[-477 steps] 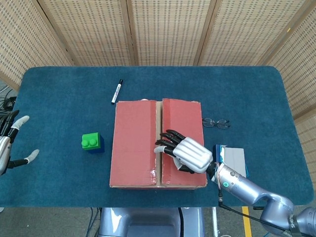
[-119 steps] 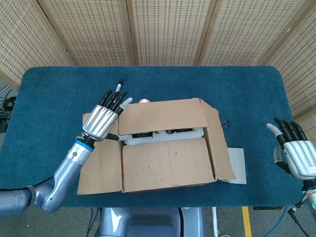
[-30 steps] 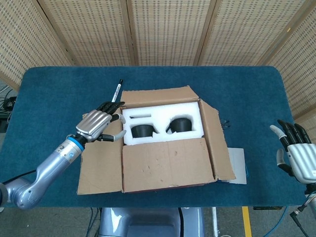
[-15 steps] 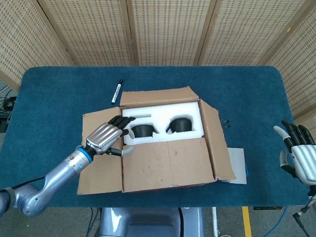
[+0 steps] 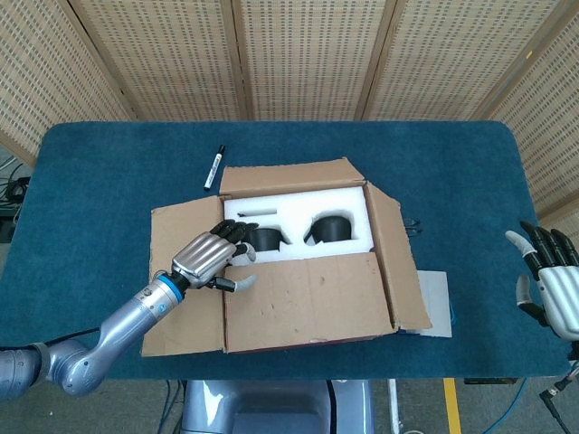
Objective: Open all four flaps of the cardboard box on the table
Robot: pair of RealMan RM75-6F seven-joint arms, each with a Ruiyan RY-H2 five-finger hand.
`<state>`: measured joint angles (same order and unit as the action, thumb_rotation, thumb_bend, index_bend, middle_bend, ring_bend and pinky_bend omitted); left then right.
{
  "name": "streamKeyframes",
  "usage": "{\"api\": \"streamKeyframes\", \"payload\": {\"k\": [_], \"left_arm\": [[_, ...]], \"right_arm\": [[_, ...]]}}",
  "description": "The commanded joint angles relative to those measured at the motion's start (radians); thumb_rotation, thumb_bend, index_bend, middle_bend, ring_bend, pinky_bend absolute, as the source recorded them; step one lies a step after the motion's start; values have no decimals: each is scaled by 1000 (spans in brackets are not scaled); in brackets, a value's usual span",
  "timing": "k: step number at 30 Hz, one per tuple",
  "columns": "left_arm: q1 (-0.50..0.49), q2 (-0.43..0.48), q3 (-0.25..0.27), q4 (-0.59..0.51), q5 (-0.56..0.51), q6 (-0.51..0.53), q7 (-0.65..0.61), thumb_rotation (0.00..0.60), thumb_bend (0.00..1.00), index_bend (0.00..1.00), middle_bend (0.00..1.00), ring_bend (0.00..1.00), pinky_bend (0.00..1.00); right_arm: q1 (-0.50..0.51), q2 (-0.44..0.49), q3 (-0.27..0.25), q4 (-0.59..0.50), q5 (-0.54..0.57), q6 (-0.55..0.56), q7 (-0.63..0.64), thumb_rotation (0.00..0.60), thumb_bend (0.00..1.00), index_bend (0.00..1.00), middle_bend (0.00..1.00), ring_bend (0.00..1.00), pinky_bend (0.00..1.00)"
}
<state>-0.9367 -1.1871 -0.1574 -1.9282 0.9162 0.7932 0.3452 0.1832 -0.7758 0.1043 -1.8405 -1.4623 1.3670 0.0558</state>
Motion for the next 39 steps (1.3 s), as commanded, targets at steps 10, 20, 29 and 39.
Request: {"api": "streamKeyframes", "payload": {"k": [10, 20, 29, 39], "left_arm": [[-10, 12, 6, -45, 4, -18, -51, 102, 332, 340, 0, 0, 0], [48, 124, -39, -117, 102, -27, -233, 102, 332, 340, 0, 0, 0], [110, 245, -98, -185, 271, -44, -459, 102, 332, 339, 0, 0, 0], [150, 349, -118, -281, 495, -45, -650, 101, 326, 339, 0, 0, 0]], "right_arm": [[-2, -4, 2, 4, 5, 2, 2, 600, 775, 99, 31, 0, 0], [4, -7, 7, 9, 9, -7, 3, 600, 775, 99, 32, 0, 0], [13, -9, 11, 3, 12, -18, -7, 600, 775, 99, 32, 0, 0], [14, -4, 12, -16, 10, -14, -25, 600, 775, 99, 32, 0, 0]]}}
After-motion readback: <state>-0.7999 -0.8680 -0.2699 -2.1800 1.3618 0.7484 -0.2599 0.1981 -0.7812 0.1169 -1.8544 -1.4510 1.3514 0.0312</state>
